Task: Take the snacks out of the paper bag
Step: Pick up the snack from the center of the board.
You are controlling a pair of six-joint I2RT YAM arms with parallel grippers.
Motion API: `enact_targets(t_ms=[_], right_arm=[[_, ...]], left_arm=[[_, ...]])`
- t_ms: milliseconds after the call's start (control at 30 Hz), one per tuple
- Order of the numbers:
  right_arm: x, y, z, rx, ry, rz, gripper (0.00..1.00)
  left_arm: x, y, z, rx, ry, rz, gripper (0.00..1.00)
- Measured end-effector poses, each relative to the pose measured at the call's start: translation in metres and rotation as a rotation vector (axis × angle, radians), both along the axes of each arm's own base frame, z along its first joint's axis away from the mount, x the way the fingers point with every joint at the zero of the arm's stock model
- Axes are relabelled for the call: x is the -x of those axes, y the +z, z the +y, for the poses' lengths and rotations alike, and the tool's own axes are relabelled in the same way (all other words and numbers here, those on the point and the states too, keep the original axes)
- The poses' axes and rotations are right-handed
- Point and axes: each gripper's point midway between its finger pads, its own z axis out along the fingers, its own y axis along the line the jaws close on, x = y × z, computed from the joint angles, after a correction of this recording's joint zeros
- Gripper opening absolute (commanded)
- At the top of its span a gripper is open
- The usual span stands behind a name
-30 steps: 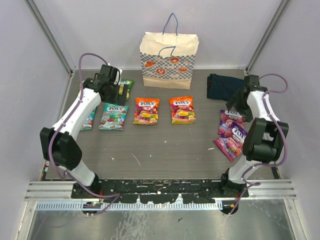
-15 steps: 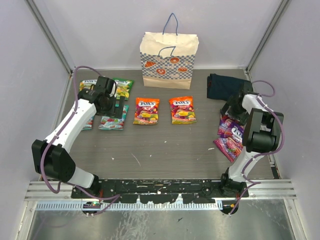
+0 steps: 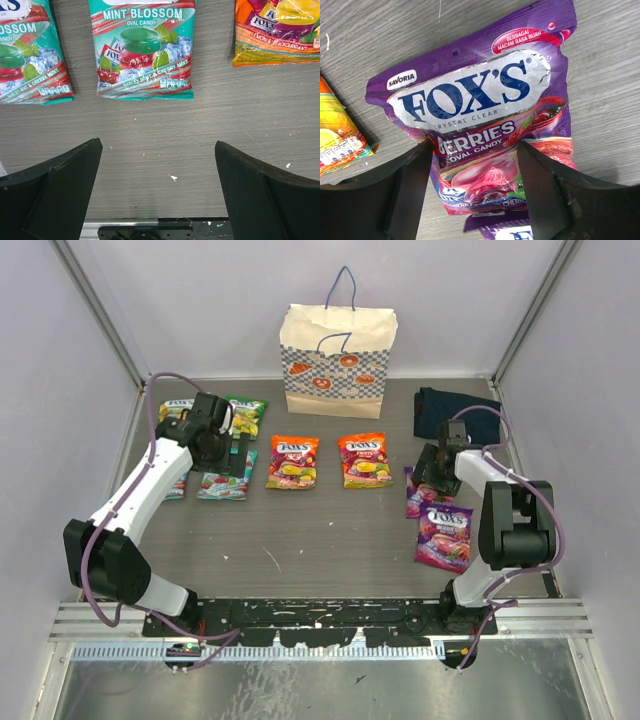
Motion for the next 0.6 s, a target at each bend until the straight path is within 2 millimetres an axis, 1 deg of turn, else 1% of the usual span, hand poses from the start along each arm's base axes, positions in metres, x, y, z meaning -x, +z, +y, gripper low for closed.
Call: enact_targets(t_ms=[67, 133, 233, 367, 400, 433, 533, 567, 600], right_arm=[[0.002, 0.001, 0.002, -0.011, 0.001, -0.008, 0.62], [0.002, 0.002, 0.003, -0.020, -0.001, -0.015, 0.53], [0.002, 0.008, 0.003, -0.029, 0.003, -0.029, 0.35], [0.002, 0.026, 0.003, -0.022, 0.019, -0.064, 0.18], [0.001, 0.034, 0.003, -0.021, 0.019, -0.076, 0.08], [-0.001, 0.042, 0.003, -0.020, 0.021, -0.091, 0.02], [-0.010, 0.069, 0.004, -0.019, 0.023, -0.149, 0.01], [-0.012, 0.078, 0.005, -0.016, 0.023, -0.168, 0.03], [-0.012, 0.086, 0.006, -0.011, 0.022, -0.184, 0.15]], left_arm=[[0.000, 0.000, 0.000, 0.002, -0.001, 0.001, 0.98], [0.000, -0.001, 0.000, 0.002, -0.001, 0.002, 0.98], [0.002, -0.003, -0.001, 0.003, -0.003, 0.009, 0.98], [0.006, -0.007, 0.000, 0.004, -0.005, 0.022, 0.98], [0.007, -0.008, -0.001, 0.006, -0.007, 0.025, 0.98], [0.008, -0.008, -0.001, 0.007, -0.007, 0.027, 0.98], [0.011, -0.008, 0.000, 0.010, -0.009, 0.026, 0.98], [0.012, -0.008, 0.000, 0.010, -0.009, 0.026, 0.98], [0.013, -0.008, 0.000, 0.011, -0.010, 0.025, 0.98]])
